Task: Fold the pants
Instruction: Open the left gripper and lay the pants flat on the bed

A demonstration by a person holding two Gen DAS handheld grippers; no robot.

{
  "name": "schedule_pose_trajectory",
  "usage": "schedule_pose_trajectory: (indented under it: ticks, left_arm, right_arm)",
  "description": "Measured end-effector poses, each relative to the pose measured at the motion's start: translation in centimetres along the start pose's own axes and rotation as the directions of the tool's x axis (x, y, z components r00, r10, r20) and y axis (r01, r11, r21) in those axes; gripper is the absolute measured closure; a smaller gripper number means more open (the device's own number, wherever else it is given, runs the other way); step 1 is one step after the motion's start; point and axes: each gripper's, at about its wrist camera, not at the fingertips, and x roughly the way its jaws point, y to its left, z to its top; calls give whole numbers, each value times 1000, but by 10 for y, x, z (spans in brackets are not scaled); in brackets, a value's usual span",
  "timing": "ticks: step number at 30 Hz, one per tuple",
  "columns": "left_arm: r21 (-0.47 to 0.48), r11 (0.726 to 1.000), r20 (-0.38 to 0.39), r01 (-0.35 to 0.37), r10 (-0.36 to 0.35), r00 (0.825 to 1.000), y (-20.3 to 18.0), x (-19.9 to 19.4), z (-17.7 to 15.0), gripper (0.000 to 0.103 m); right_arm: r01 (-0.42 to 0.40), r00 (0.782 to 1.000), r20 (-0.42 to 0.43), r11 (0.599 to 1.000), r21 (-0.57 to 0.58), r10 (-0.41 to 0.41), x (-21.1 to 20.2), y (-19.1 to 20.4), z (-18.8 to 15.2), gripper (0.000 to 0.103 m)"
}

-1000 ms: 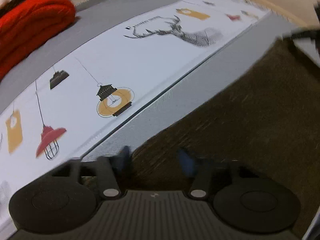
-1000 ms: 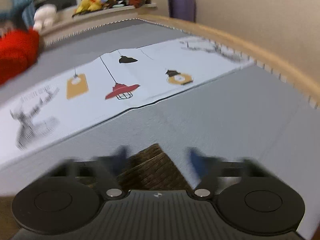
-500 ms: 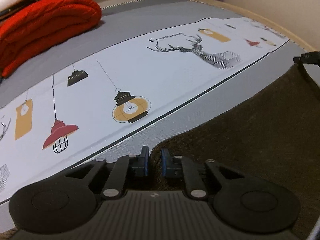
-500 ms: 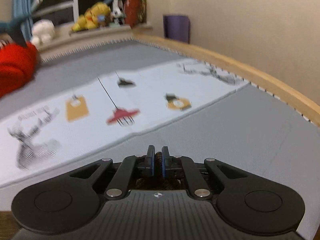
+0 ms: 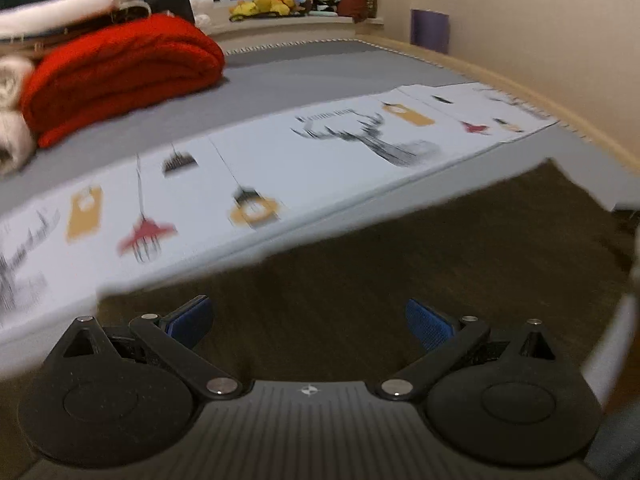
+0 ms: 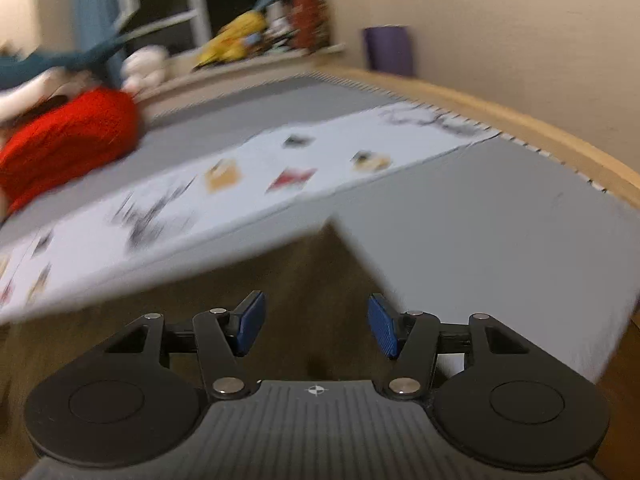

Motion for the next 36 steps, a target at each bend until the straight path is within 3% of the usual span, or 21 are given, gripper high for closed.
schedule_pose_trajectory:
  ticks: [2, 4, 6, 7, 10, 12, 14, 17, 19, 22, 23, 24, 26, 32, 36]
  left_arm:
    - [8, 1000, -32, 4, -4, 999, -6, -3, -19, 0]
    - [50, 997, -93, -60, 65, 994, -11, 8, -39, 0]
    - [76, 987, -158, -144, 154, 975, -8, 20, -52, 0]
    - [58, 985, -157, -160, 168, 973, -3, 15, -55, 0]
    - [-23, 984, -111, -176, 173, 979, 12, -16, -54, 0]
    - [-62, 979, -76, -193, 189, 979, 21, -38, -55, 0]
    - [-99, 971, -58, -217, 212, 975, 31, -56, -56, 0]
    - [-155, 957, -55, -247, 241, 969, 45, -77, -61, 0]
    - [-203, 944, -61, -258, 251, 966, 57, -91, -65, 0]
    - [-263, 925, -71, -274, 265, 962, 74, -107, -70, 0]
    - [-279, 919, -70, -280, 271, 960, 82, -112, -70, 0]
    - [-295, 911, -69, -289, 281, 957, 88, -117, -72, 0]
    - [-333, 892, -70, -305, 300, 952, 101, -125, -75, 0]
    - [-439, 839, -83, -322, 318, 944, 131, -142, -84, 0]
    - [-459, 822, -101, -338, 330, 939, 139, -141, -88, 0]
  right_arm:
    - [57, 998, -35, 996, -75, -60, 5, 4, -19, 45]
    - [113, 991, -52, 986, -119, -120, 23, -4, -30, 57]
    - [116, 992, -31, 991, -73, -118, 27, -13, -25, 69]
    - [115, 992, -45, 993, 0, -115, 24, -18, -19, 70]
    - [66, 998, -17, 967, 247, -63, -3, -37, -9, 60]
    - [90, 995, 19, 940, 330, -102, -23, -47, -15, 42]
    - [98, 991, 35, 890, 446, -127, -36, -63, -27, 36]
    - [48, 997, 14, 794, 605, -71, -36, -82, -50, 36]
    - [0, 1000, 18, 744, 668, -16, -30, -85, -63, 36]
    - [-23, 1000, 20, 712, 701, 13, -18, -80, -73, 35]
    - [-27, 1000, 30, 706, 707, 8, -14, -79, -75, 29]
    - [-50, 998, 55, 698, 715, 15, -13, -78, -75, 16]
    - [-67, 997, 73, 677, 733, 21, -7, -78, -71, 5]
    - [23, 995, 52, 707, 706, -84, 7, -72, -48, 10]
    - [75, 991, 38, 756, 650, -131, 21, -63, -41, 7]
